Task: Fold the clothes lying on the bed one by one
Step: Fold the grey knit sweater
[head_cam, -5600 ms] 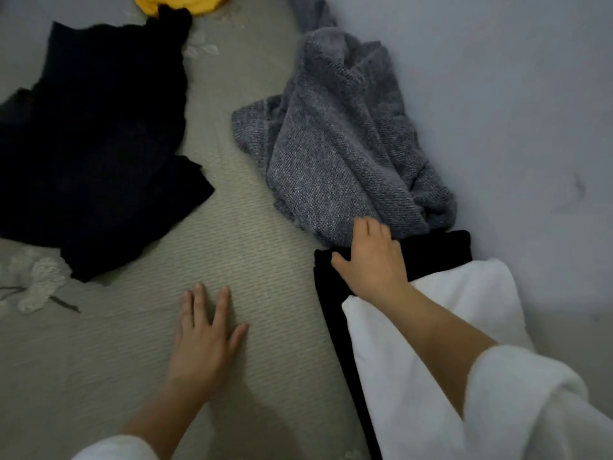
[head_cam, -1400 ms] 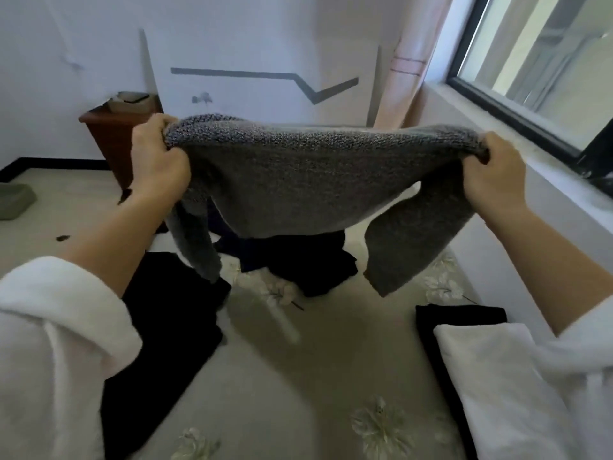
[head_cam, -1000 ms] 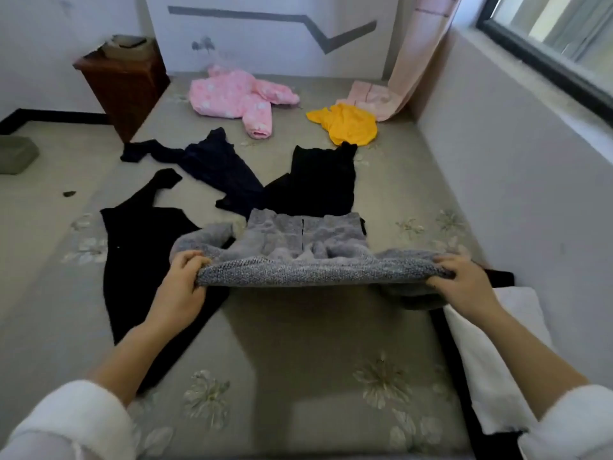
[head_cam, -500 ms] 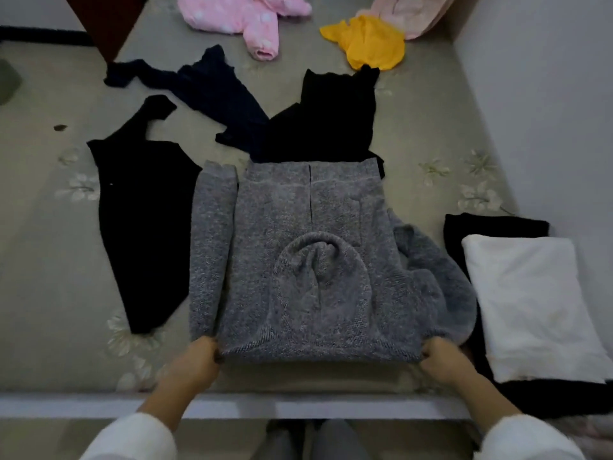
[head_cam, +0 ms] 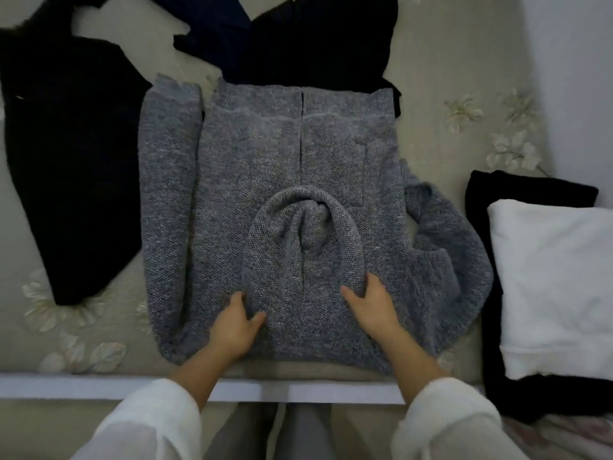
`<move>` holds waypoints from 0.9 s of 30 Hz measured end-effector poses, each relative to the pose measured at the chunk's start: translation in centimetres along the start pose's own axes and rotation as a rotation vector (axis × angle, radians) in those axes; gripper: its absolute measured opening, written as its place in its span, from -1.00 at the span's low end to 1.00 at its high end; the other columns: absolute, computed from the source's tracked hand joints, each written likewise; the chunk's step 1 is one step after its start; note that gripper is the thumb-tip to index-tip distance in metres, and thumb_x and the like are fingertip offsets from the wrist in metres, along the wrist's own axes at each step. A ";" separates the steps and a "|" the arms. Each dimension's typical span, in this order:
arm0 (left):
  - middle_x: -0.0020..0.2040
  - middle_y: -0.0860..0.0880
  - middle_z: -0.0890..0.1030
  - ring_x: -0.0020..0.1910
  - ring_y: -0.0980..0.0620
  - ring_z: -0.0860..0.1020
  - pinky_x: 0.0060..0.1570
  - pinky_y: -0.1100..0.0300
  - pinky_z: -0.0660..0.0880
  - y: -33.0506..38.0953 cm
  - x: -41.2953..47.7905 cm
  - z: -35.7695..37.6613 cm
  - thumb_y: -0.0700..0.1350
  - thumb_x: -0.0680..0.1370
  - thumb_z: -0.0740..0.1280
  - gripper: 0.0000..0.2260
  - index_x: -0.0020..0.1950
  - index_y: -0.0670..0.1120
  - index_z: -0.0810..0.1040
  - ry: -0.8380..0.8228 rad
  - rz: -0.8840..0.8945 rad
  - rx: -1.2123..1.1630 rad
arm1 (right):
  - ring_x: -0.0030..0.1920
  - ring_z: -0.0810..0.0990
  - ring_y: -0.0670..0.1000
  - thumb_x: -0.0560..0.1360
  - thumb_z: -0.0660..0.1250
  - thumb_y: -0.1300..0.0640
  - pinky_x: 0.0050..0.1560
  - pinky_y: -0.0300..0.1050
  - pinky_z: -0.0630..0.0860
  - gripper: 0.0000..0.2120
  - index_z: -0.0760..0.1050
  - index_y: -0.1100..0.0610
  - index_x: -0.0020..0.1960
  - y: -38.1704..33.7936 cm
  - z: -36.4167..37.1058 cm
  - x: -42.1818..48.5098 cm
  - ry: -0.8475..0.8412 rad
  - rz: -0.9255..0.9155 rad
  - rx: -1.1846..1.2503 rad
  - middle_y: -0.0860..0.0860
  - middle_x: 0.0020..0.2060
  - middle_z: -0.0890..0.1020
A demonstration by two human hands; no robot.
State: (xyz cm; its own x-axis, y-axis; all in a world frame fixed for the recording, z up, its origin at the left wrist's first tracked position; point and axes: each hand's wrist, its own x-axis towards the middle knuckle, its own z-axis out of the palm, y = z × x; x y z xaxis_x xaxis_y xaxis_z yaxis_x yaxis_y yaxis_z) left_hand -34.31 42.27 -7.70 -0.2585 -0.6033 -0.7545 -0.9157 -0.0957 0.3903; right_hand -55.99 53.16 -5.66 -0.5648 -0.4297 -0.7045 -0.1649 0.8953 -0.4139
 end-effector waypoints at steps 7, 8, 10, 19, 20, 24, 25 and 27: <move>-0.31 -0.10 0.55 -0.20 -0.09 0.52 -0.10 0.05 0.43 -3.0 0.3 -3.2 -0.15 0.39 0.41 -0.87 -0.29 -0.12 0.49 -0.166 -0.072 -0.355 | 0.00 0.60 0.15 0.55 0.27 0.12 0.20 0.11 0.49 -0.84 0.56 0.20 -0.02 -0.5 -0.1 1.0 0.003 0.191 0.497 0.17 -0.02 0.63; -0.31 -0.07 0.57 -0.20 -0.07 0.52 -0.07 0.02 0.45 -3.6 0.5 -3.5 -0.08 0.34 0.43 -0.83 -0.24 -0.12 0.49 -0.155 -0.094 -0.299 | -0.01 0.60 0.17 0.54 0.30 0.12 0.16 0.09 0.51 -0.83 0.55 0.23 -0.06 -0.1 -0.2 1.0 -0.021 0.186 0.421 0.18 -0.05 0.63; -0.12 -0.07 0.62 -0.09 -0.06 0.57 0.07 -0.05 0.50 -3.5 0.8 -3.6 -0.04 0.38 0.45 -0.71 0.03 -0.09 0.50 -0.143 -0.121 -0.199 | -0.05 0.60 0.15 0.54 0.33 0.10 0.06 0.04 0.52 -0.86 0.52 0.18 -0.07 0.6 -0.4 1.2 -0.072 0.126 0.228 0.13 -0.11 0.62; 0.56 -0.03 -0.25 0.51 -0.15 -0.29 0.42 -0.24 -0.03 9.6 3.5 1.9 0.29 0.54 0.08 -0.38 0.52 0.27 -0.11 0.244 0.625 0.497 | -0.16 0.58 0.03 0.54 0.30 0.16 -0.19 -0.12 0.50 -0.95 0.55 0.09 -0.06 1.2 -9.1 5.2 0.261 -0.085 0.316 0.04 -0.16 0.62; 0.52 0.01 -0.39 0.48 -0.17 -0.39 0.42 -0.26 -0.12 11.1 4.3 3.2 0.37 0.51 -0.02 -0.37 0.49 0.31 -0.24 0.193 0.660 0.567 | -0.21 0.56 0.02 0.54 0.29 0.18 -0.25 -0.15 0.46 -0.94 0.54 0.10 -0.06 1.6 -10.8 6.0 0.329 -0.108 0.265 0.03 -0.20 0.61; 0.37 0.01 -0.61 0.39 -0.31 -0.50 0.36 -0.37 -0.21 15.2 7.9 6.5 0.43 0.48 -0.03 -0.28 0.42 0.29 -0.45 0.073 0.476 0.671 | -0.14 0.56 -0.01 0.55 0.25 0.19 -0.21 -0.28 0.33 -0.83 0.55 0.20 0.08 3.7 -17.3 9.2 0.477 -0.151 0.041 0.00 -0.16 0.58; 0.34 0.00 -0.63 0.39 -0.34 -0.49 0.35 -0.39 -0.19 15.5 8.5 7.1 0.44 0.47 -0.04 -0.26 0.41 0.27 -0.48 0.056 0.414 0.709 | -0.02 0.57 0.04 0.55 0.25 0.17 -0.13 -0.27 0.33 -0.77 0.54 0.21 0.16 4.5 -18.5 10.1 0.490 -0.140 -0.045 0.03 -0.07 0.61; 0.31 -0.02 -0.66 0.37 -0.37 -0.49 0.35 -0.41 -0.17 15.6 9.3 7.8 0.47 0.44 -0.09 -0.23 0.38 0.24 -0.55 0.038 0.340 0.776 | 0.15 0.55 0.13 0.56 0.24 0.12 0.03 -0.18 0.37 -0.67 0.48 0.20 0.29 5.5 -20.3 11.8 0.465 -0.169 -0.228 0.11 0.12 0.61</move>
State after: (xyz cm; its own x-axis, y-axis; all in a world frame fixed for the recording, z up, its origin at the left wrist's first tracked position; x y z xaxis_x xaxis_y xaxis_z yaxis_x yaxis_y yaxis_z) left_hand -53.41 41.37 -12.76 -0.5599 -0.5287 -0.6380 -0.7455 0.6575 0.1094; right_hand -80.03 55.42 -4.59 -0.8048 -0.5188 -0.2883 -0.4263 0.8433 -0.3274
